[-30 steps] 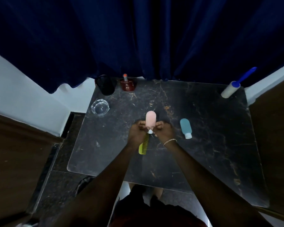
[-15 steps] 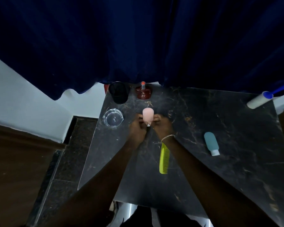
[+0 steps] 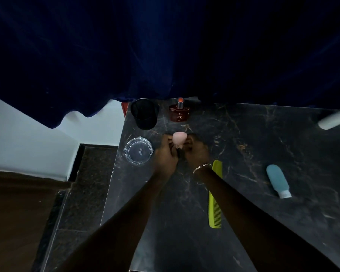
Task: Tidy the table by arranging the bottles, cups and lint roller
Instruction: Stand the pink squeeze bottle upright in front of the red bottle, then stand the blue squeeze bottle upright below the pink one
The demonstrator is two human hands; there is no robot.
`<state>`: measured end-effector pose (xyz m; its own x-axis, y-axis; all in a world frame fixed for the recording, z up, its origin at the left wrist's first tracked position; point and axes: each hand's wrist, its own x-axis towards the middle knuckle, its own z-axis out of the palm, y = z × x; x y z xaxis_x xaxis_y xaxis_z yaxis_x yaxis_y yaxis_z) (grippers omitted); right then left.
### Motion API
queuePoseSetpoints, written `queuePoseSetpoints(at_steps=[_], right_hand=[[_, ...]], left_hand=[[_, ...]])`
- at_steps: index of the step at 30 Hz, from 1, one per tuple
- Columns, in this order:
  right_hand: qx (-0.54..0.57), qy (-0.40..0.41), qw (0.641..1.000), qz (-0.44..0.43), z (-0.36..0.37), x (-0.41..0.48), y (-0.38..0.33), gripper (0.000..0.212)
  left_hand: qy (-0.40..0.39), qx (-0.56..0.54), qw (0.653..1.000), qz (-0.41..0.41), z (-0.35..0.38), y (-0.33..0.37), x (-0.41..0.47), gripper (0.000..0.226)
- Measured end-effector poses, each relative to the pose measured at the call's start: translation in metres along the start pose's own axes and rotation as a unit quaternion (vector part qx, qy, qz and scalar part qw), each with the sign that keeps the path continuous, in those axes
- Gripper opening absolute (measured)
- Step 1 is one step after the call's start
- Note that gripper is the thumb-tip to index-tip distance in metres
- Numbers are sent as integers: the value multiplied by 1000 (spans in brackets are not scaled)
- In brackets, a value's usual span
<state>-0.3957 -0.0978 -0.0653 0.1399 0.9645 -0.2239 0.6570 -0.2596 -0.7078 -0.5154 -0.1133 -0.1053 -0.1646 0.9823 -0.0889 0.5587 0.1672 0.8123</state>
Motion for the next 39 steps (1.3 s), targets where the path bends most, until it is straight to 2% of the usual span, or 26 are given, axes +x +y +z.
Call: queuePoseSetpoints(at_steps=[9, 14, 22, 24, 26, 28, 30, 33, 36, 39], right_hand=[[-17, -10, 1000, 17, 10, 4, 3, 38], [-22, 14, 1000, 16, 17, 5, 5, 26], [-13, 3, 1000, -3, 12, 6, 8, 30], [41, -27, 999, 11, 11, 7, 8, 37], [145, -52, 987, 35, 8, 3, 9, 47], [181, -41, 981, 47, 4, -6, 11, 55], [134, -21, 990, 41, -3, -19, 17, 58], [-19, -9, 1000, -15, -19, -43, 25, 60], [-86, 3, 993, -86, -32, -65, 34, 62], [-192, 23, 976, -104, -44, -90, 47, 69]], left_hand=[[2, 10, 1000, -10, -1, 0, -2, 31], [1, 8, 1000, -22, -3, 4, -3, 31], [4, -7, 1000, -17, -4, 3, -6, 40], [1, 6, 1000, -15, -7, 4, -9, 43], [-4, 12, 1000, -8, -12, 5, -13, 45], [-14, 12, 1000, 3, -19, 6, -21, 44], [-19, 28, 999, 19, -27, 7, -32, 43], [-39, 50, 997, 50, -37, 10, -53, 44], [-72, 80, 991, 81, -43, 11, -75, 51], [-67, 184, 968, 159, -44, 8, -96, 59]])
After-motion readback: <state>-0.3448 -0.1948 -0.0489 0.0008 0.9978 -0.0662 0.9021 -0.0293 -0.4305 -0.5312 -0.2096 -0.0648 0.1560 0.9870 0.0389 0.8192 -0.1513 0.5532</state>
